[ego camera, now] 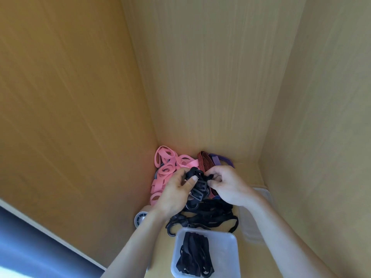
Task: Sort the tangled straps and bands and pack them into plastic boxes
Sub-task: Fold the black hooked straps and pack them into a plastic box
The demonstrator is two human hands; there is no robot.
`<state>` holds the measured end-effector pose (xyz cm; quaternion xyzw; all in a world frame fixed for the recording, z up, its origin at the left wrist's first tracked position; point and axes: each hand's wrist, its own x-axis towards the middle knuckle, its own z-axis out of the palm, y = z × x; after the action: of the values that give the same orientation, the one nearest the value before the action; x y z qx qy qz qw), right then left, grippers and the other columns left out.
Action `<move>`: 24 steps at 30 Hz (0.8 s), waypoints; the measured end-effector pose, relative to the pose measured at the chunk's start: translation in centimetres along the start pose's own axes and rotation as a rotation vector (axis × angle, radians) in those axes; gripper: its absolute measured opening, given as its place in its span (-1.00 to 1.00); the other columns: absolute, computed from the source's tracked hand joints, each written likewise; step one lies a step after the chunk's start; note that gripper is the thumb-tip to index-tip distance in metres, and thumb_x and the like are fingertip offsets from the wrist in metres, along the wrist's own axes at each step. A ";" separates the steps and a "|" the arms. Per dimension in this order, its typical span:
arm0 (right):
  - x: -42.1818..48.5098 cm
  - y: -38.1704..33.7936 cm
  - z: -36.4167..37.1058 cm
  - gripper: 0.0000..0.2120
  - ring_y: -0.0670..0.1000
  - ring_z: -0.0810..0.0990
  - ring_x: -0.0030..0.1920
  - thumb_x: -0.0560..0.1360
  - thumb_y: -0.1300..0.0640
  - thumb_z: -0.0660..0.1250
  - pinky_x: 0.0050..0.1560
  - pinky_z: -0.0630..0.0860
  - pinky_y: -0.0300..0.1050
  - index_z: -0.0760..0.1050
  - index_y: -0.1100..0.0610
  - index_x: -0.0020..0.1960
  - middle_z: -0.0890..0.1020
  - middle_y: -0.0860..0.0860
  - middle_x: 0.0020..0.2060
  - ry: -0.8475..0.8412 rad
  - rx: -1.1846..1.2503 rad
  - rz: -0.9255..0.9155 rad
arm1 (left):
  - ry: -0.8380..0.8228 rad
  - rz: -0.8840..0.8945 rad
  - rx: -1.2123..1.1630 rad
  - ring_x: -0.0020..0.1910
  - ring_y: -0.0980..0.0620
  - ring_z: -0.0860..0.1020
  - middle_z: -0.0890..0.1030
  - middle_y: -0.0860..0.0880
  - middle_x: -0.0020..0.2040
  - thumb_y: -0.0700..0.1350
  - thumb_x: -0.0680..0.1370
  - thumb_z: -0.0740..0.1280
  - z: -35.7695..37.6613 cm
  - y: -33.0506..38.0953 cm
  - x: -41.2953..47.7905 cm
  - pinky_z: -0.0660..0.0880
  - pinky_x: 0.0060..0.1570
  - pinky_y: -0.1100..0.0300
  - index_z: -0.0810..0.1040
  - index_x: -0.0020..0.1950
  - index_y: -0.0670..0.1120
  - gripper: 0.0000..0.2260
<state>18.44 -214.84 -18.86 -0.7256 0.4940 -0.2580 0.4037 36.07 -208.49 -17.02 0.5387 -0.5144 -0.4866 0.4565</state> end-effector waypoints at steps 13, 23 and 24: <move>-3.5 -1.6 3.9 -0.76 -0.15 0.51 0.04 0.54 0.22 0.35 0.11 0.47 -0.26 0.58 0.09 0.19 0.49 -0.12 0.04 0.324 -0.089 -0.224 | 0.371 -0.132 -0.345 -0.21 -0.04 0.65 0.67 -0.11 -0.14 -0.13 0.67 0.29 1.4 -0.8 1.8 0.65 -0.21 -0.02 0.57 0.11 -0.20 -0.85; -4.7 0.9 5.1 -0.32 0.12 0.11 0.59 0.46 -0.09 0.45 0.56 0.08 0.24 0.31 0.08 0.49 0.21 0.04 0.56 0.282 -0.459 -0.234 | 0.403 -0.405 -0.636 -0.22 -0.08 0.69 0.71 -0.13 -0.19 -0.12 0.66 0.30 3.2 -1.7 2.4 0.61 -0.31 0.08 0.61 0.05 -0.21 -0.83; -4.7 1.3 4.8 -0.31 0.10 0.12 0.59 0.48 -0.08 0.44 0.56 0.08 0.23 0.29 0.06 0.51 0.20 0.02 0.56 0.259 -0.475 -0.240 | 0.400 -0.406 -0.620 -0.19 -0.09 0.69 0.72 -0.15 -0.15 -0.12 0.66 0.30 3.1 -1.8 2.5 0.62 -0.29 0.07 0.62 0.07 -0.22 -0.82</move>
<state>19.76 -209.15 -22.44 -0.8141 0.4985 -0.2714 0.1228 33.18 -210.83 -19.31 0.5501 -0.1282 -0.5842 0.5828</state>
